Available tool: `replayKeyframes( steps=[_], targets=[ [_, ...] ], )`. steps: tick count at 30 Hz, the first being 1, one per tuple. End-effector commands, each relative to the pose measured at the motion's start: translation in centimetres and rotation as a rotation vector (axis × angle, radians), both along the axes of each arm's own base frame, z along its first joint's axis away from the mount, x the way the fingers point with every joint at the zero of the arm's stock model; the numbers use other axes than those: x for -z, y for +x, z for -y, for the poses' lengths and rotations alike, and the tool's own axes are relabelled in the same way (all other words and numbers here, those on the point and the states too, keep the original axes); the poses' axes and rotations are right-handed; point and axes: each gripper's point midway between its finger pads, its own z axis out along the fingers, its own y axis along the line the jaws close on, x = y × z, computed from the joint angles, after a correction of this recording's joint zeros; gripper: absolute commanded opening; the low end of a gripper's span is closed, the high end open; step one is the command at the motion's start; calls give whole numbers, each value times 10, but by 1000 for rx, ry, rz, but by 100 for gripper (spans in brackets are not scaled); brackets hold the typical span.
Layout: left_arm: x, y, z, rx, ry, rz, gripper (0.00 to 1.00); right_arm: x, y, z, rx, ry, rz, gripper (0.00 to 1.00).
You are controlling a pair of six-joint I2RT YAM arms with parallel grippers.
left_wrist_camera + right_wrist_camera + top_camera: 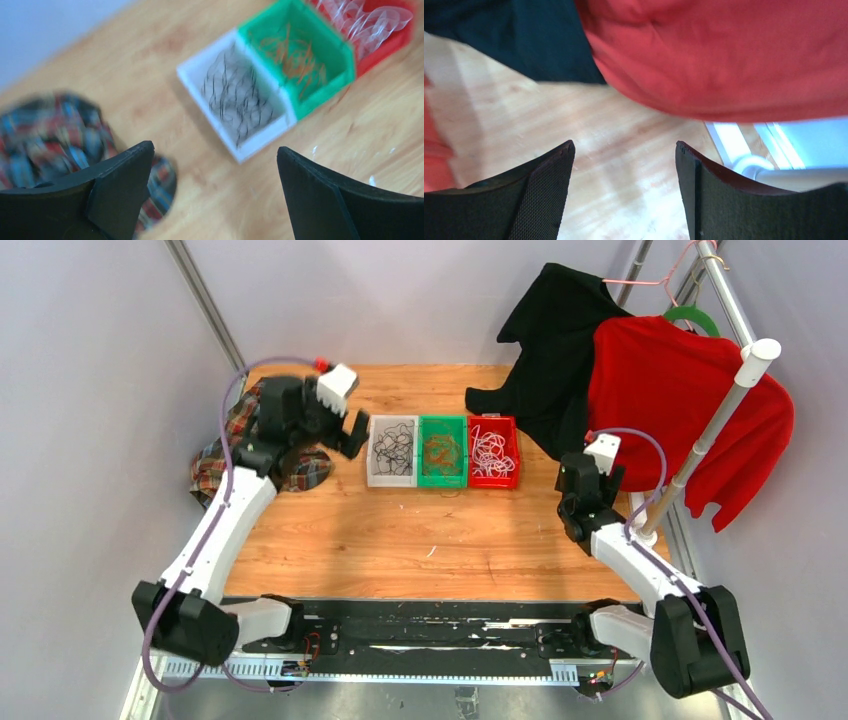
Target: Untangle the cables
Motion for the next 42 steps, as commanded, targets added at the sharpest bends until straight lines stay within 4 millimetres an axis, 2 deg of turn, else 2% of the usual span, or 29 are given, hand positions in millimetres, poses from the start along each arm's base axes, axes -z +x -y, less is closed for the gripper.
replayKeyframes(
  steps=[1, 4, 6, 11, 15, 20, 24, 26, 27, 31, 42],
  targets=[
    [83, -8, -39, -114, -29, 3, 98, 18, -10, 26, 50, -110, 68, 73],
    [138, -16, -65, -187, 10, -5, 98, 17, -11, 30, 32, -136, 136, 74],
    [164, -17, -78, -231, 15, 14, 98, 21, -11, 36, 56, -133, 131, 74],
    [196, -6, -96, -312, 4, 86, 98, 34, -14, 56, 114, -118, 145, 74],
    [199, 6, -111, -406, -50, 142, 98, 43, -12, 56, 99, -70, 168, 74],
    [195, 5, -121, -482, -129, 224, 98, 52, -1, 43, -9, -75, 170, 74],
    [196, -10, -132, -532, -154, 307, 98, 61, 13, 10, -250, -74, 131, 74],
    [191, -16, -131, -531, -186, 363, 98, 60, 15, -3, -338, -96, 192, 74],
    [195, -17, -131, -528, -174, 340, 98, 60, 15, -5, -358, -111, 208, 75],
    [199, -5, -131, -534, -163, 287, 98, 69, 26, 2, -304, -99, 118, 76],
    [200, -6, -134, -554, -165, 281, 98, 68, 25, 2, -306, -100, 126, 77]
  ],
)
